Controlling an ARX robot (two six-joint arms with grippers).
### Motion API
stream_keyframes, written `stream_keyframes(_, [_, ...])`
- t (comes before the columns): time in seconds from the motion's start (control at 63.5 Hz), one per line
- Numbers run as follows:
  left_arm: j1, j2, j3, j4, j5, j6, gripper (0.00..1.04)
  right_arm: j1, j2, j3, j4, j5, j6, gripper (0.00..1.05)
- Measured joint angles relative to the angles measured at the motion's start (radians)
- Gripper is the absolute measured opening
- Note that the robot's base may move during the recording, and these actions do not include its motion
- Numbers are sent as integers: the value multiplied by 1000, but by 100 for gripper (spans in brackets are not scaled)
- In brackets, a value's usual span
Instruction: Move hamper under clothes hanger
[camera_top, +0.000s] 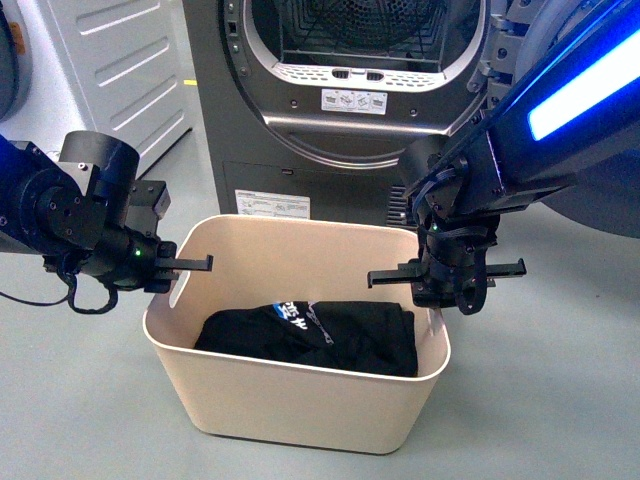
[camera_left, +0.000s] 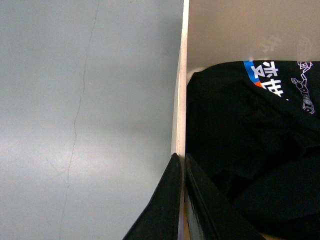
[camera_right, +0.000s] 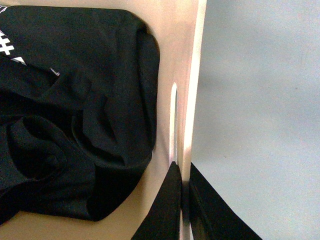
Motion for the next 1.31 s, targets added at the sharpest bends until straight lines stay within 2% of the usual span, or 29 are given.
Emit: stream_keyframes(1.307, [12, -29, -7, -17, -10, 3, 4, -20, -28, -26, 39, 15, -2, 3])
